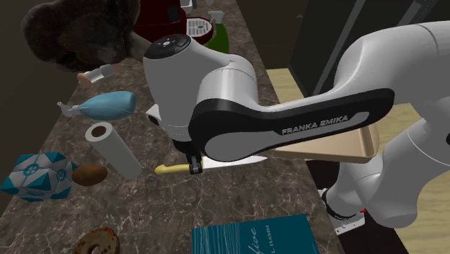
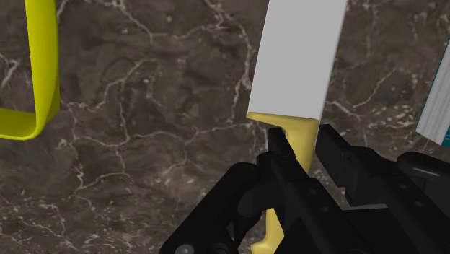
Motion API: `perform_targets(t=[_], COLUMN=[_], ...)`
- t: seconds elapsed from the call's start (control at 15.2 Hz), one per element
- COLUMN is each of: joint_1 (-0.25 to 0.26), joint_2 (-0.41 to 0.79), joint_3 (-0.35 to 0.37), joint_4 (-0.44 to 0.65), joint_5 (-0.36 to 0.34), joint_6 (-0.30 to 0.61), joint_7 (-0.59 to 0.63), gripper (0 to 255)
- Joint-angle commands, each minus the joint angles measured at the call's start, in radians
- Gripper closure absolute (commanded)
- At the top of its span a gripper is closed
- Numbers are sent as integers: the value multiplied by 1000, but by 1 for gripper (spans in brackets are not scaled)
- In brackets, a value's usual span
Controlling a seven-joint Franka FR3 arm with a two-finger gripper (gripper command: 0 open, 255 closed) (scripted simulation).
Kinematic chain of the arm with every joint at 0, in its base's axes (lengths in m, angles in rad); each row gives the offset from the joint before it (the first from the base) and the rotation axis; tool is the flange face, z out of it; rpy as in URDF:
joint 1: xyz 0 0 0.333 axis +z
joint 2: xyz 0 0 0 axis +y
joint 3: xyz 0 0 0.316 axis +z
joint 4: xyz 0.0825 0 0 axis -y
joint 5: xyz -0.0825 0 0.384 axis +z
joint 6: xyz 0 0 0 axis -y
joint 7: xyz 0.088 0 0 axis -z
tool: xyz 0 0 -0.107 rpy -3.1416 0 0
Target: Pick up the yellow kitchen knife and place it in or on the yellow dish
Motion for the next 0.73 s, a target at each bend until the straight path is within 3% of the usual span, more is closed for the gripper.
perform_targets(t=[0.0, 0.46, 0.66], joint_1=[0, 0, -32], joint_2=[-3, 9, 20], joint_3=[0, 0, -41], joint_4=[25, 132, 151], joint_5=[0, 1, -2], joint_6=[-28, -124, -133], joint_7=[1, 1, -72], gripper=[255, 255, 255])
